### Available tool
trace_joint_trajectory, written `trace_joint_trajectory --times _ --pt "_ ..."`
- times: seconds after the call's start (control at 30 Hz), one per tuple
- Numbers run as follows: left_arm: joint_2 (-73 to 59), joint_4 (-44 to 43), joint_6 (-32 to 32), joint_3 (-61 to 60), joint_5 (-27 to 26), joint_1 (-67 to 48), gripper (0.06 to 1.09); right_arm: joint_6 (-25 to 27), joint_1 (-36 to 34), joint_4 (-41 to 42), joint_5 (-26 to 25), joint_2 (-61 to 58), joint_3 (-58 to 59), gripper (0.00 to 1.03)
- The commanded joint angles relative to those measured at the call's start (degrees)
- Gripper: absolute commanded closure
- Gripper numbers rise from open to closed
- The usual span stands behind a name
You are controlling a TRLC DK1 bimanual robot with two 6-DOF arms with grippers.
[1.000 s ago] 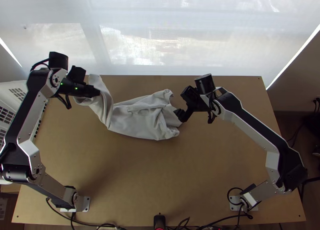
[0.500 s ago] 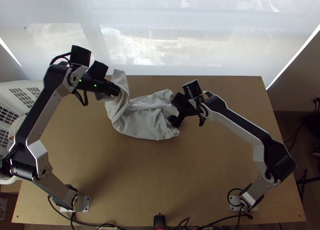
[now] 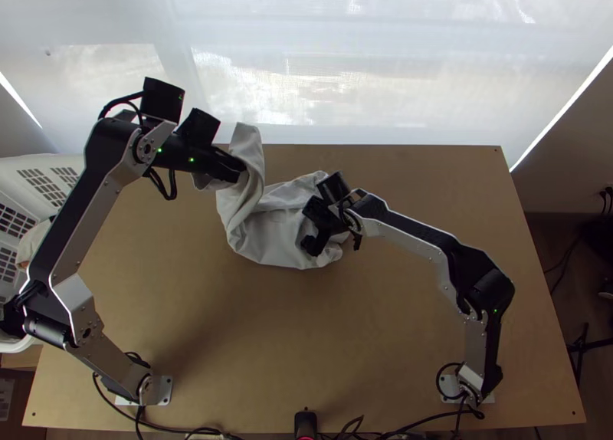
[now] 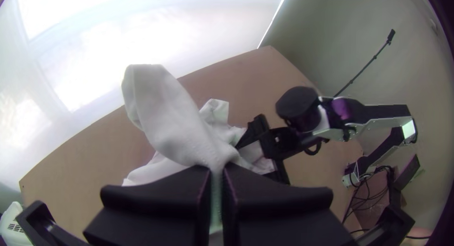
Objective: Fold the t-shirt
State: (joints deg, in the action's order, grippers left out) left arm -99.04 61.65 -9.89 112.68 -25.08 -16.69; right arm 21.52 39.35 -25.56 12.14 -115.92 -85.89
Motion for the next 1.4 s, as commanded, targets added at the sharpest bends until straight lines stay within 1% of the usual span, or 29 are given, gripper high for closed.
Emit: trace_joint_trajectory --times 0.0,0.17,0.37,0.47,0.63,0.73,0.93,1.17,1.37 --pt "-0.7 0.1 -0.4 3.9 -1.4 -2.9 1.05 -0.3 0.6 1.9 -0.4 -5.5 -1.0 0.05" --pt "-2.2 0.3 -0.7 6.6 -1.5 -5.6 1.05 -1.0 0.2 1.9 -0.5 -5.6 -1.4 0.05" --pt "-4.6 1.1 -1.9 8.5 -1.5 -7.8 1.05 -2.2 -3.3 1.1 -0.5 3.0 0.2 0.05" --pt "-5.9 1.4 -2.4 8.5 -1.6 -8.0 1.05 -2.3 -7.6 0.2 -0.5 9.6 1.0 0.05" --pt "-8.5 1.2 -3.4 8.6 -1.6 -8.4 1.05 -1.7 -15.6 -5.9 -0.4 19.2 1.2 0.05" --pt "-10.2 0.8 -3.6 9.0 -1.6 -9.7 1.05 -1.2 -18.9 -8.5 0.0 24.2 1.2 0.05" --pt "-14.9 -0.9 -3.6 10.0 -1.6 -12.2 1.05 -1.0 -20.0 -11.1 0.0 29.9 0.9 0.05" --pt "-23.1 -1.2 -3.6 14.5 -1.6 -14.7 1.05 -2.0 -20.2 -12.7 -0.1 32.8 1.6 0.05" --pt "-29.3 -2.0 -4.4 14.9 -1.7 -17.3 1.05 -2.0 -21.2 -13.6 -0.2 34.6 3.4 0.05"
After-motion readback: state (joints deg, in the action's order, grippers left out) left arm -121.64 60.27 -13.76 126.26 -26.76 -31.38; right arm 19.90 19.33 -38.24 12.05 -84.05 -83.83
